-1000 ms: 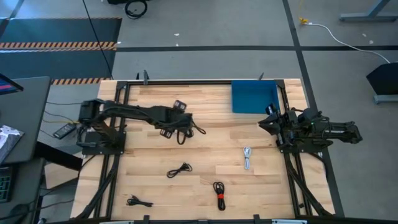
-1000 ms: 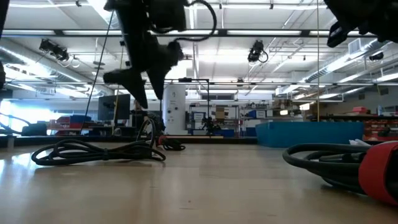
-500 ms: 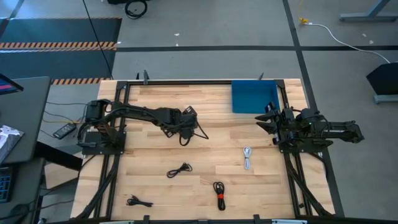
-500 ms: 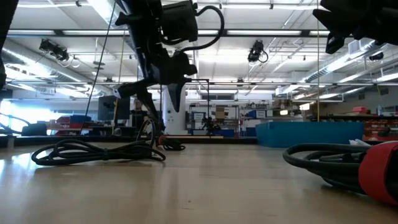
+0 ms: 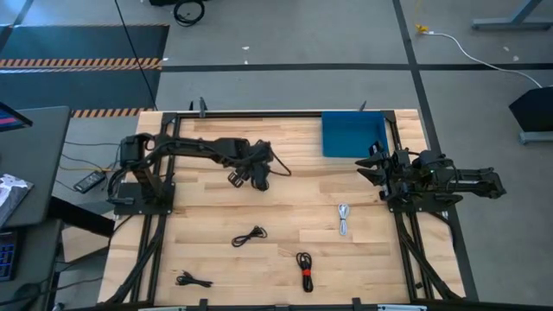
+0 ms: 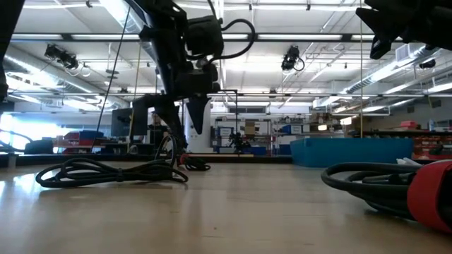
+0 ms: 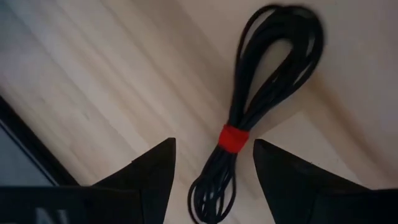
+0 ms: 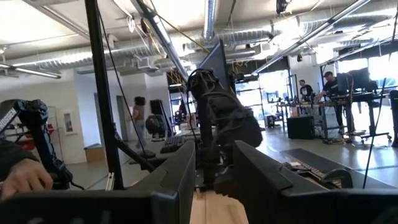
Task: Pick and place USB-C Cables
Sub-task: Put the black charger cable into the blue bin
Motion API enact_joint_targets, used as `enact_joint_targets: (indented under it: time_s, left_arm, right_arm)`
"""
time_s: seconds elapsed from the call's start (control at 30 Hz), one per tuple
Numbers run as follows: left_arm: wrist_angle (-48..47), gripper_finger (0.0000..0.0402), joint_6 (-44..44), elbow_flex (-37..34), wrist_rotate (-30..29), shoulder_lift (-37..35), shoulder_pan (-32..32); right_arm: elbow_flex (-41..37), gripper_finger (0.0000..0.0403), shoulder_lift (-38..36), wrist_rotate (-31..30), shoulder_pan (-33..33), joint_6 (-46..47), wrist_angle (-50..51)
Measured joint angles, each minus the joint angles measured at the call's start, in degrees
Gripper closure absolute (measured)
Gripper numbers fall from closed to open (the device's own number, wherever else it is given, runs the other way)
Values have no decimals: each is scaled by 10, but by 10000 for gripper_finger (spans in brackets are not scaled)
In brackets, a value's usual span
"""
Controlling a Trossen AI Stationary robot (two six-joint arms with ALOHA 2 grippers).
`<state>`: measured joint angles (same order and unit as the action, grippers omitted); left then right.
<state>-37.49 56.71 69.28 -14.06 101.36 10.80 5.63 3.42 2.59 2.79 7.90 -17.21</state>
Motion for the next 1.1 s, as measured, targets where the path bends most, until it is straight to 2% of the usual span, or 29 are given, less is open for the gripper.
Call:
enact_joint_targets:
  time_s: [0.57,0.87,1.1]
  left_arm:
    - [36,177,5,0,30,0,27]
    - [-42,177,-3,0,41,-1,25]
    - [-28,177,8,0,42,39,28]
  right_arm:
    - [0,286,0,0,0,-1,-12]
    - [0,286,0,0,0,9,-12]
    - [0,286,0,0,0,14,-17]
